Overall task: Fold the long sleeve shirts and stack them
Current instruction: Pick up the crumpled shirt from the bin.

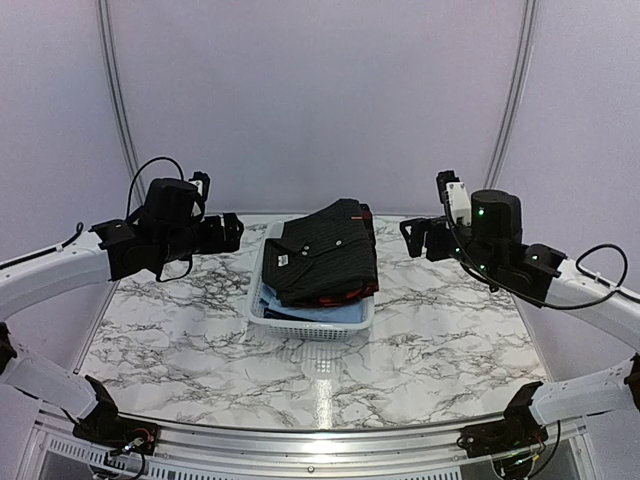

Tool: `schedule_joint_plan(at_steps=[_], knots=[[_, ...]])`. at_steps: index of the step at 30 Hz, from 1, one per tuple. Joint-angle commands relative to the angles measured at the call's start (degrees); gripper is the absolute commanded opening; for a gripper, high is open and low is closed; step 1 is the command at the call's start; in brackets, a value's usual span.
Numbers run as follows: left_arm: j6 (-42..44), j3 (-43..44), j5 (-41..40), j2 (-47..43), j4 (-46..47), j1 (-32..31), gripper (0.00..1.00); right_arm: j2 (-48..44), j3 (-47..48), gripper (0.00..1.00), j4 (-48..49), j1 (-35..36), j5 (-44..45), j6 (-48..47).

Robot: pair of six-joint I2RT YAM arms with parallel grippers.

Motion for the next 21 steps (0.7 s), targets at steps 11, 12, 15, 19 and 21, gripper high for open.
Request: schedule_joint_plan(at_steps=[11,12,15,19,21], knots=[[2.1,5.8,-2.8,2.1,-1.2,-0.9,0.99,2.6,0.6,0.98,0.6,-1.9,4.9,3.4],[2.1,6.1,-2.3,2.0,-1.4,-0.9,0.99,3.1,0.9,0.99,0.4,-1.9,4.3,3.5],[2.2,6.6,-0.2,2.1,-1.6,-1.0,0.99,5.3,2.1,0.99,-0.5,-1.0,2.2,3.8],[1.2,6.7,2.9,2.3,-2.6,-1.0,0.99,9.7,4.5,0.98,-2.7,1.4,0.5,4.1],[0.4,6.1,4.5,2.5,-3.0,-1.0,0.99,12.5,6.1,0.97,-3.8,2.3,-0.4,4.3]])
